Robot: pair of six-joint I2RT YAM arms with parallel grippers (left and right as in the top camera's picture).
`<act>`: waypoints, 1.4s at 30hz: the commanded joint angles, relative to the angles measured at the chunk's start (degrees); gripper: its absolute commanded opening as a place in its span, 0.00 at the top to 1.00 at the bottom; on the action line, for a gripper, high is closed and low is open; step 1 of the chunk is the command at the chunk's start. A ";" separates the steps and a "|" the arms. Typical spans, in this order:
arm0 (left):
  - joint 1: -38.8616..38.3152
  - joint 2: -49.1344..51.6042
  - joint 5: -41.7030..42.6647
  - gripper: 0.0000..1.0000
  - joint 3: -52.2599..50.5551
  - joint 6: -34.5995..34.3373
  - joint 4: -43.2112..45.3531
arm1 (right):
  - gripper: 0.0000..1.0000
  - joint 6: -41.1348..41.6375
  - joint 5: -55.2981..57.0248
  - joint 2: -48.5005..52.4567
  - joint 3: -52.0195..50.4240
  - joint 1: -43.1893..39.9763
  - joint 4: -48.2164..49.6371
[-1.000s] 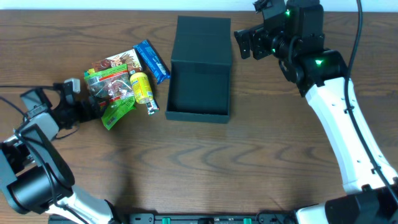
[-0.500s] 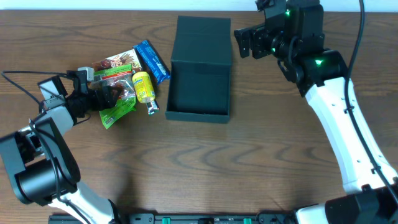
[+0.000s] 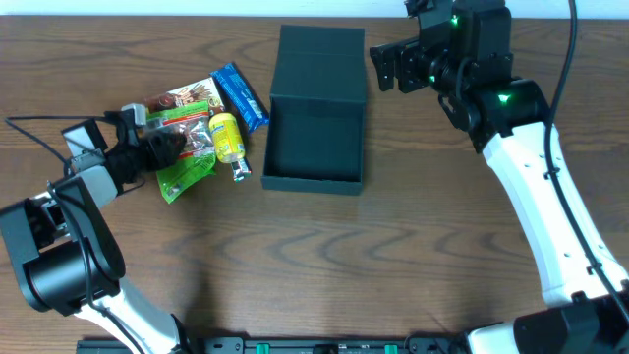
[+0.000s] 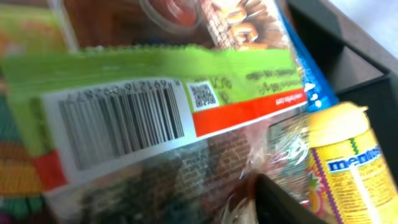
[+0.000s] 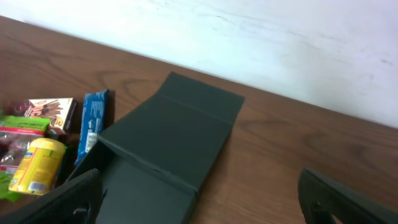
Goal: Pack container
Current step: 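Grasp the green-and-red gummy bag with the left gripper, then carry the gummy bag right and drop it into the box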
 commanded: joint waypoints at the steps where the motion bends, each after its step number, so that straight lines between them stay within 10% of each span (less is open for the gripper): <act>1: -0.13 0.94 1.88 0.55 2.62 -2.25 0.44 | 0.01 0.83 0.00 0.20 -0.07 -0.11 -0.31; 18: -0.13 -3.96 4.83 0.94 3.48 -9.18 0.42 | 0.01 0.83 0.00 0.20 -0.07 -0.11 -0.68; 32: -1.66 -24.41 13.88 0.94 3.48 -10.93 -2.16 | 0.01 0.81 0.02 0.20 -0.07 -0.61 -0.02; 42: -22.80 -25.29 4.17 0.94 3.58 -15.98 -2.10 | 0.01 3.32 0.00 0.20 -0.07 -6.95 -1.57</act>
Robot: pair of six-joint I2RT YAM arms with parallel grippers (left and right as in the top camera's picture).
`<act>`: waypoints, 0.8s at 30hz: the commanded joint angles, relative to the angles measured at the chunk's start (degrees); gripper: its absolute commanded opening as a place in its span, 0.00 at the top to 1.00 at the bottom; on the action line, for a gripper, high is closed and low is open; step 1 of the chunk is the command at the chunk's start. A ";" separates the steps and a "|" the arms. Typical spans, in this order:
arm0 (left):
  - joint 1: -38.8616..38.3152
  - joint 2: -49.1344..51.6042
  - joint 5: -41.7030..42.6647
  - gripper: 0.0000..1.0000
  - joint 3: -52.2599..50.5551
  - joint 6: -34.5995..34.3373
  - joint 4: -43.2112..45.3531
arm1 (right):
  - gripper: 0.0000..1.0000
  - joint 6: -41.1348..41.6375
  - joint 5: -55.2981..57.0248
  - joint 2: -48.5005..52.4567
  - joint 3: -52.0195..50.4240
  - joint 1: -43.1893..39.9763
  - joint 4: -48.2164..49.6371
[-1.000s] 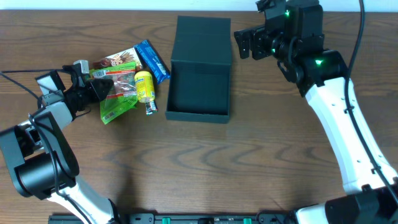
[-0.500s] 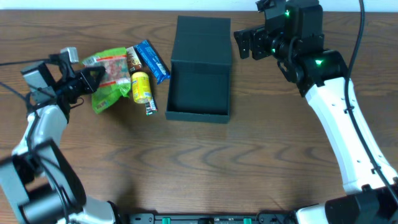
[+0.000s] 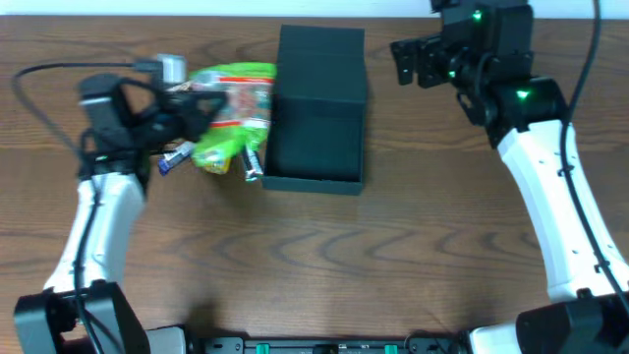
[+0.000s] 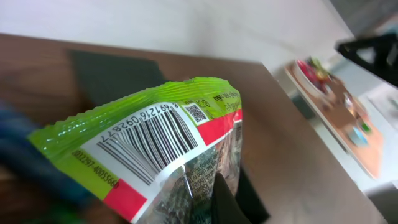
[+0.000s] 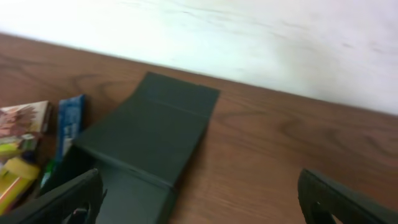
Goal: Pack container
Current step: 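Carry the gummy bag right and drop it into the box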
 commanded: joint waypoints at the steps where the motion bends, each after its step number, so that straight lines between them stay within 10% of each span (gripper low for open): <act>1: -6.43 -0.26 -8.02 0.94 2.01 -3.74 0.26 | 0.01 2.45 0.04 0.20 -0.07 -2.29 -1.07; 11: -15.82 9.97 -16.04 0.94 2.86 -21.68 9.77 | 0.01 2.45 -0.09 0.20 -0.07 -3.87 -4.83; 22: -18.43 17.31 -11.61 0.94 7.72 -19.67 6.62 | 0.01 2.05 -0.09 0.20 -0.07 -3.96 -5.70; 23: -18.43 17.75 -11.50 0.86 7.72 -19.69 6.47 | 0.01 2.05 -0.09 0.20 -0.07 -3.96 -5.73; 24: -18.43 17.92 -11.52 0.52 7.72 -19.65 6.21 | 0.01 2.05 -0.09 0.20 -0.07 -3.93 -5.81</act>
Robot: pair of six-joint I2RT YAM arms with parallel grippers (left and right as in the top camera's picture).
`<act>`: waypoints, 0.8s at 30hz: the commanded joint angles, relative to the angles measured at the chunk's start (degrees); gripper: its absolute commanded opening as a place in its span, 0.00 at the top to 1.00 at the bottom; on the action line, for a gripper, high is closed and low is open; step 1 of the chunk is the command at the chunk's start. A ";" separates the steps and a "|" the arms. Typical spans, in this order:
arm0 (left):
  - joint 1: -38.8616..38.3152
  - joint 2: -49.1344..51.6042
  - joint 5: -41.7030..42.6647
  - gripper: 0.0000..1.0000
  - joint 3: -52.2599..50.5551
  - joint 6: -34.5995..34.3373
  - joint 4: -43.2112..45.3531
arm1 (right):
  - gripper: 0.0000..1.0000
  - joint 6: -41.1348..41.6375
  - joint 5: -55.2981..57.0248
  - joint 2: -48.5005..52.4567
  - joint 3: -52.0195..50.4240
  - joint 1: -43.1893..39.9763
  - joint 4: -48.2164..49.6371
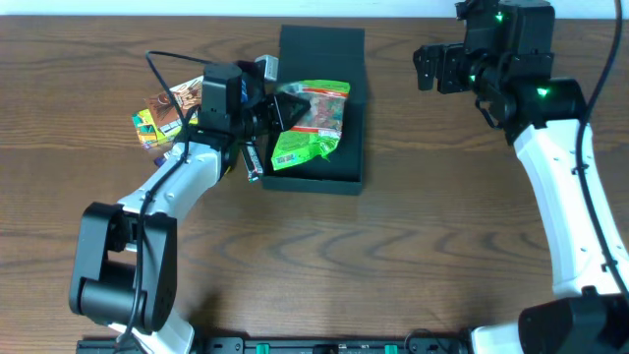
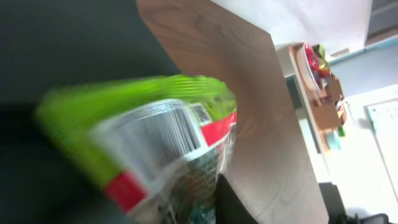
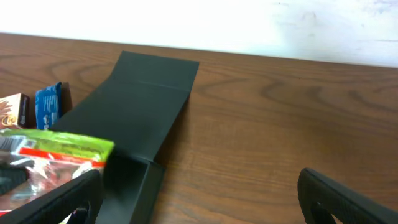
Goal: Pack container
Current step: 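Carry the gummy bag right and drop it into the box, then lower the right gripper into the box to press the gummy bag flat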
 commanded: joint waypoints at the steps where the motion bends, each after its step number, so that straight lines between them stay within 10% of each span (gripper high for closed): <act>1: 0.00 1.20 1.57 0.14 1.60 0.85 -0.15 | 0.01 0.28 -0.04 0.20 -0.04 -0.37 -0.35; 16: 1.11 -3.76 -11.04 0.05 15.17 14.67 -20.87 | 0.04 0.33 -0.11 0.20 -0.07 -0.09 -5.62; 20: 2.56 -5.62 -16.70 0.00 15.93 17.18 -25.16 | 0.39 0.31 -3.76 0.31 -1.07 1.25 -5.53; 22: 4.07 -5.75 -17.09 0.27 15.93 17.18 -26.77 | 0.82 0.31 -7.67 0.79 -1.97 2.67 -4.39; 24: 5.99 -5.73 -17.14 0.74 15.93 17.16 -28.50 | 0.98 0.31 -10.51 1.86 -2.82 4.50 -2.75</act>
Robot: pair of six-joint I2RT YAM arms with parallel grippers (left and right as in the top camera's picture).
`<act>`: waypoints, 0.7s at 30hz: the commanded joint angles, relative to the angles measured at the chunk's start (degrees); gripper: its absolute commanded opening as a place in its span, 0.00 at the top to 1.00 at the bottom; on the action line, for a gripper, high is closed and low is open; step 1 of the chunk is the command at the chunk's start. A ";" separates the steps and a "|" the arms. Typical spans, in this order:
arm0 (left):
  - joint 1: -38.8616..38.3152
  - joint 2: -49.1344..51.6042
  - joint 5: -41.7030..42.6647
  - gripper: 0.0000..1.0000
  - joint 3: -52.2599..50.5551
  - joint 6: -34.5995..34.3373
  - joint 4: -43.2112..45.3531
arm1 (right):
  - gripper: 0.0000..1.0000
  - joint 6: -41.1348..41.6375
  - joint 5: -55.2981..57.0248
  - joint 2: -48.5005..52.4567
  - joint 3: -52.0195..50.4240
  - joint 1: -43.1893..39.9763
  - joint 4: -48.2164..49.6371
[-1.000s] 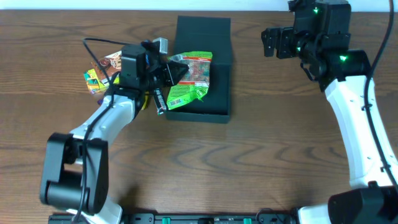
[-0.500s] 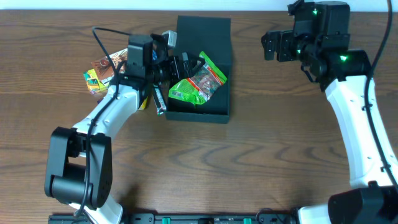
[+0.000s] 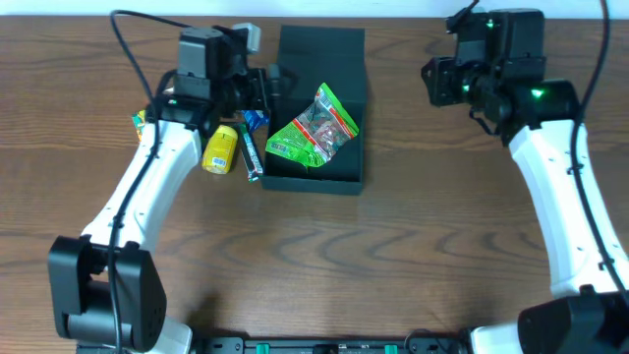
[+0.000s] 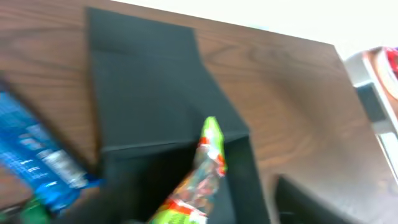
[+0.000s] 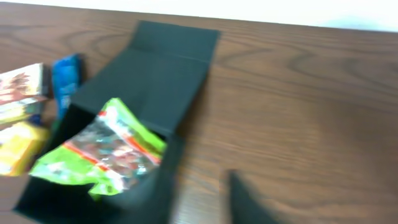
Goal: Pack container
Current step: 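Lower the right gripper into the box to press the gummy bag flat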
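The black box (image 3: 319, 59) lies open mid-table, its lid flat at the far side. A green snack bag (image 3: 314, 128) rests inside it, also seen as the bag (image 4: 198, 180) and the bag (image 5: 109, 155). My left gripper (image 3: 268, 84) hovers open at the box's left wall, holding nothing. On the table left of the box are a yellow mint bottle (image 3: 218, 147), a blue bar (image 3: 253, 147) and a brown snack pack (image 3: 142, 120), mostly hidden by my arm. My right gripper (image 3: 439, 81) hangs open above the table, right of the box.
The wooden table (image 3: 324, 265) spreads bare in front of the box. A cable (image 3: 128, 25) loops behind the left arm. The right arm's white link (image 3: 560, 197) runs down the right side. A white wall edges the table's far side.
The left gripper has let go of the green bag, which now lies in the box. That gripper has pulled back to the box's left wall. The right gripper's jaws stand closer together.
First my left gripper was down among the snacks at the left, on the green bag. Later it held the bag in the air beside the box, then over the box. Now the bag lies inside, released. The right gripper stayed aloft at the far right.
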 commanded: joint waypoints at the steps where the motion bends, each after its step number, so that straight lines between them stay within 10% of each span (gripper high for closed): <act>1: 3.67 -0.57 -3.08 0.93 1.07 2.10 -2.32 | 0.99 0.15 -7.37 2.58 -1.84 3.80 2.03; 21: 11.04 -0.59 -2.23 0.94 1.07 6.88 -11.10 | 0.99 9.81 -3.37 27.89 -2.05 19.85 22.16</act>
